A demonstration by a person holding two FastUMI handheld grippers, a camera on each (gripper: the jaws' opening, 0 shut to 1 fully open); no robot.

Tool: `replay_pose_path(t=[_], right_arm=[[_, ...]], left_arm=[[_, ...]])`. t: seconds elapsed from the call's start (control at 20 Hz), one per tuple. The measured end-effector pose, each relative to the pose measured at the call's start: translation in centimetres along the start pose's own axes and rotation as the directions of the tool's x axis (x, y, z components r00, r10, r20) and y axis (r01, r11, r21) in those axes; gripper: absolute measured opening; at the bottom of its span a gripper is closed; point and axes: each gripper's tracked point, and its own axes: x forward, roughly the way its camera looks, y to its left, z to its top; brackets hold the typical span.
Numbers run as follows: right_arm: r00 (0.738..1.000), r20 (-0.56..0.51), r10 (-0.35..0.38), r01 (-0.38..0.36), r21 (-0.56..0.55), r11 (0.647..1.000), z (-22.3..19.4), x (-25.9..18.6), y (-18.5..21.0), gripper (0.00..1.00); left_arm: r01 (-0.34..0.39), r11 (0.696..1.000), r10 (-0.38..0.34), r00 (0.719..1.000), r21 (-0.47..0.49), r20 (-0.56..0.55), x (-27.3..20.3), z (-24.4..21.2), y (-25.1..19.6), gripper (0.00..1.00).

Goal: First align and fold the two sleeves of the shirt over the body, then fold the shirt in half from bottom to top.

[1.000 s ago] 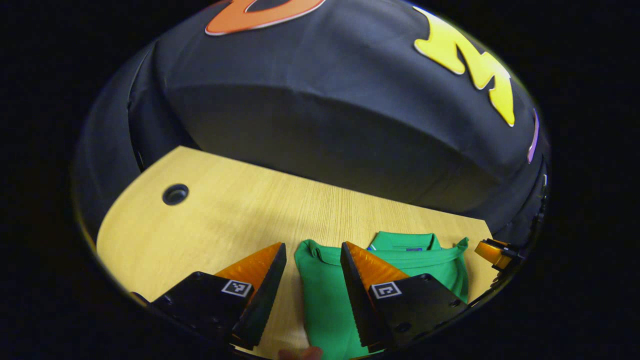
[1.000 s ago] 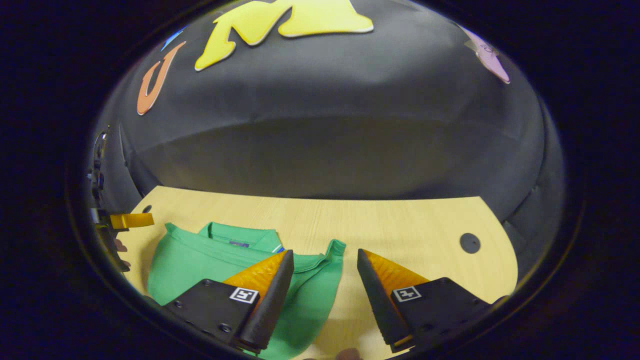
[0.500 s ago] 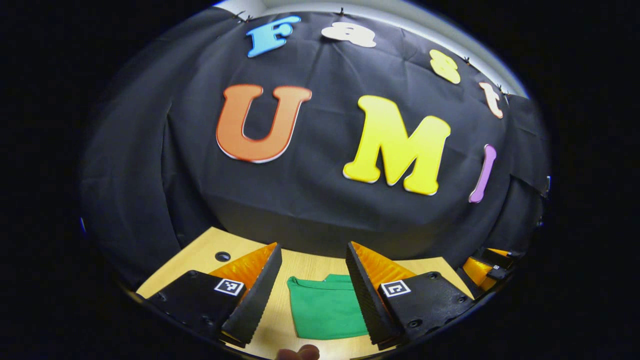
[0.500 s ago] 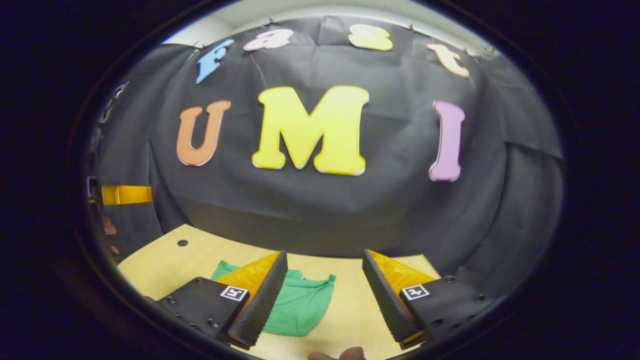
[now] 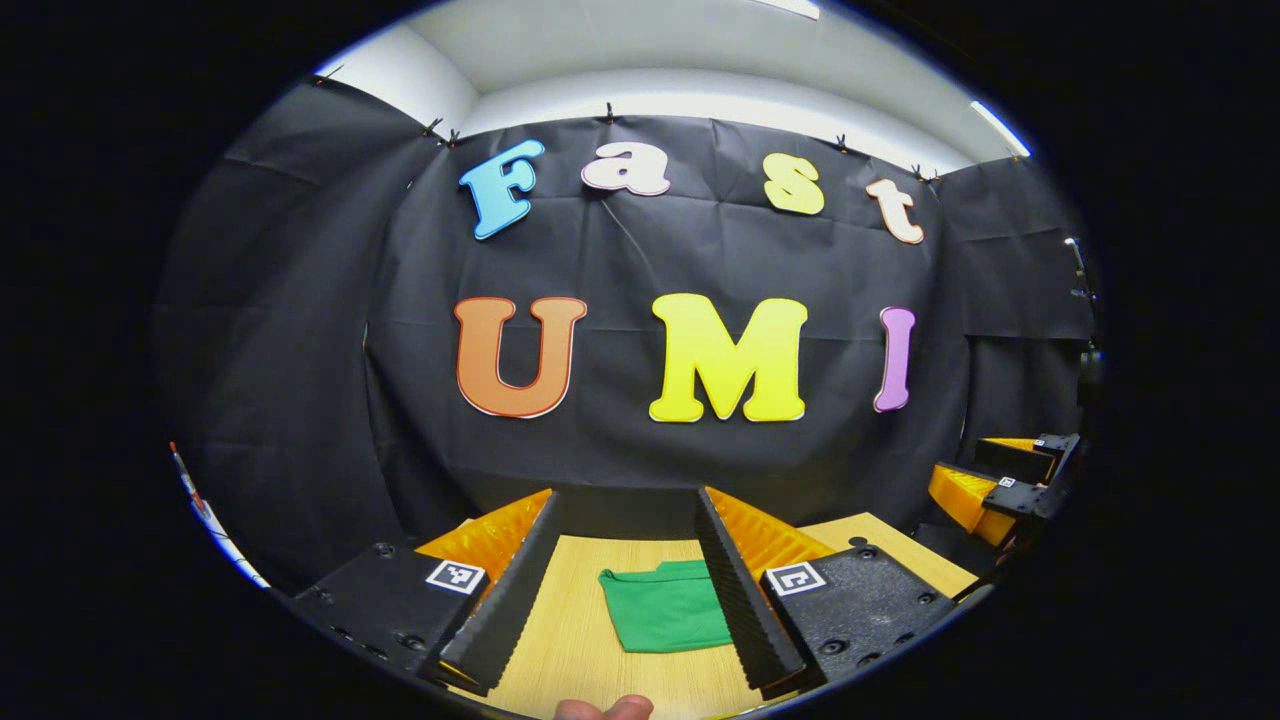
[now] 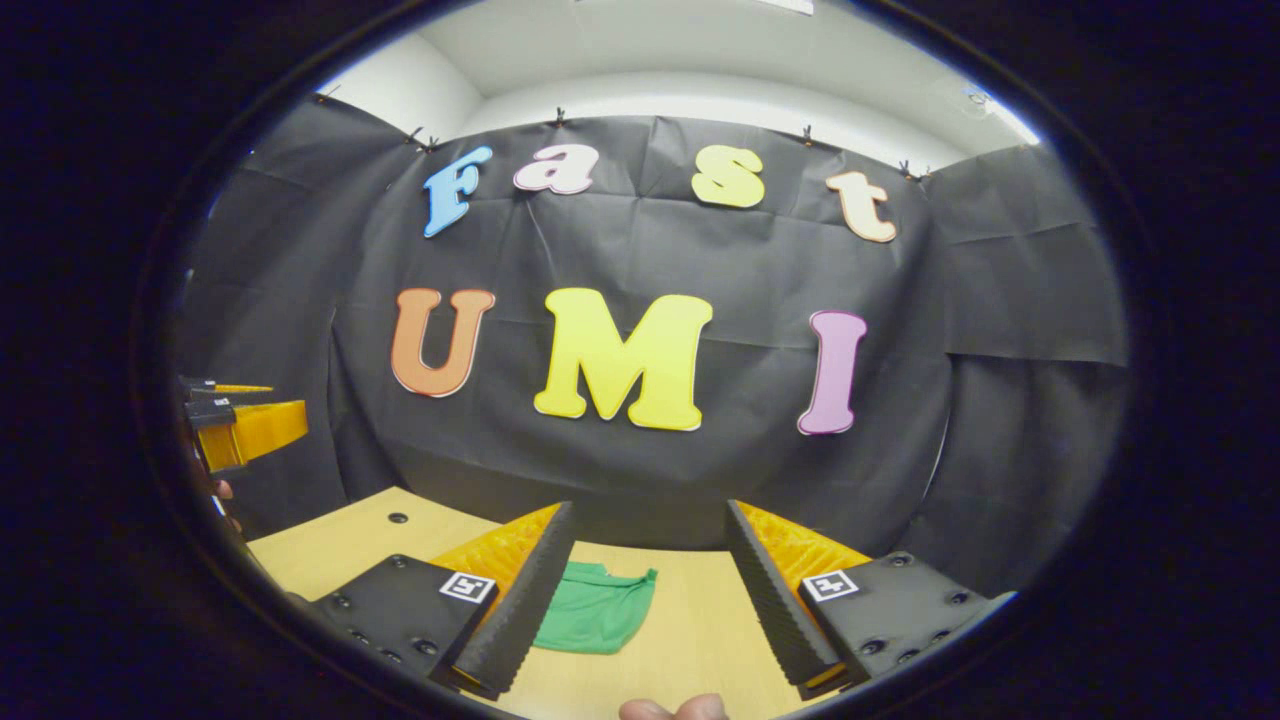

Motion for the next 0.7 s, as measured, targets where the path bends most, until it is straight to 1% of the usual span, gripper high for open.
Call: replay_pose_path(t=[0.1,0.15,0.2,0.25,0.35,0.4,0.45,0.5,0.6,0.65,0.7], right_arm=[[0.999,-0.04,0.0,0.001,0.025,1.0,-2.0,-1.7,0.3,0.95],[0.999,-0.055,-0.003,0.005,0.025,1.0,-2.7,-2.4,0.5,0.9],[0.998,-0.065,-0.011,0.012,0.023,1.0,-3.2,-3.0,0.4,0.95],[0.998,-0.066,-0.007,0.008,0.02,1.0,-3.5,-3.4,0.7,0.89],[0.997,-0.072,0.001,0.0,0.008,1.0,-3.7,-3.8,1.2,0.89],[0.998,-0.067,0.005,-0.005,0.009,1.0,-3.5,-3.9,1.3,0.95],[0.998,-0.063,0.005,-0.005,0.014,1.0,-3.3,-3.9,1.4,0.95],[0.998,-0.059,0.005,-0.004,0.019,1.0,-3.2,-3.9,1.3,0.89],[0.998,-0.06,0.007,-0.006,0.016,1.0,-3.3,-3.8,1.3,0.89],[0.998,-0.061,0.007,-0.006,0.014,1.0,-3.3,-3.7,1.3,0.95],[0.998,-0.059,0.006,-0.005,0.018,1.0,-3.2,-3.7,1.2,0.95]], left_arm=[[-0.007,1.0,0.007,1.0,0.0,-0.01,-1.4,-1.1,-0.2,0.86],[0.003,1.0,-0.003,1.0,0.0,-0.013,-1.9,-1.6,-0.7,0.86],[0.006,1.0,-0.005,1.0,0.007,-0.009,-2.2,-1.7,-0.8,0.87],[0.003,1.0,-0.002,1.0,0.015,-0.009,-2.3,-1.9,-0.9,0.87],[0.002,1.0,-0.002,1.0,0.008,-0.012,-2.5,-2.1,-1.1,0.87],[0.001,1.0,-0.001,1.0,0.005,-0.013,-2.5,-2.3,-1.3,0.87],[-0.003,1.0,0.003,1.0,0.011,-0.013,-2.4,-2.3,-1.3,0.87],[-0.008,1.0,0.008,1.0,0.021,-0.013,-2.4,-2.3,-1.3,0.87],[-0.013,1.0,0.014,1.0,0.028,-0.005,-2.3,-2.0,-1.4,0.87],[-0.013,1.0,0.013,1.0,0.028,-0.007,-2.2,-2.0,-1.6,0.87],[-0.011,0.999,0.012,1.0,0.03,-0.01,-2.2,-2.2,-1.6,0.87]])
